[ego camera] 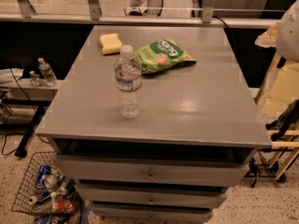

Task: Knock water bottle over

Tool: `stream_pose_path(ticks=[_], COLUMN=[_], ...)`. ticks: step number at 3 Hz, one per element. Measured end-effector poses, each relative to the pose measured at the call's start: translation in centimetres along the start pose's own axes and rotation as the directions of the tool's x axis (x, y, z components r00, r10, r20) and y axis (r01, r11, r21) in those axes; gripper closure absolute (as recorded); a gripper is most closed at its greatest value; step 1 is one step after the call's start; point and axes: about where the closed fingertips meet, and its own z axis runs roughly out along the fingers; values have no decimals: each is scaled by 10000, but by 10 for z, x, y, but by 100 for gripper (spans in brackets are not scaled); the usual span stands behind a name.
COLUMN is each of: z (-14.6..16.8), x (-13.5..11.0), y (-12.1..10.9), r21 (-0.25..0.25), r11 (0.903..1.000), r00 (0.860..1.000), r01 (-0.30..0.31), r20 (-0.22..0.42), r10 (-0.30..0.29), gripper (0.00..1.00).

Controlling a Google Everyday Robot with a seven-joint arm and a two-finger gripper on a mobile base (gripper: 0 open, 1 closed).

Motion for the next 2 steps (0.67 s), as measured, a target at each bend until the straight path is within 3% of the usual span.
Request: stream_pose_path(ticks=[1,2], z=[0,16], x=[0,-12], y=[0,-1], r21=[2,-334], r11=[10000,9994], r00=[10000,9957], r01=[0,3], r20=[2,928], r10=[0,28], gripper=[0,0])
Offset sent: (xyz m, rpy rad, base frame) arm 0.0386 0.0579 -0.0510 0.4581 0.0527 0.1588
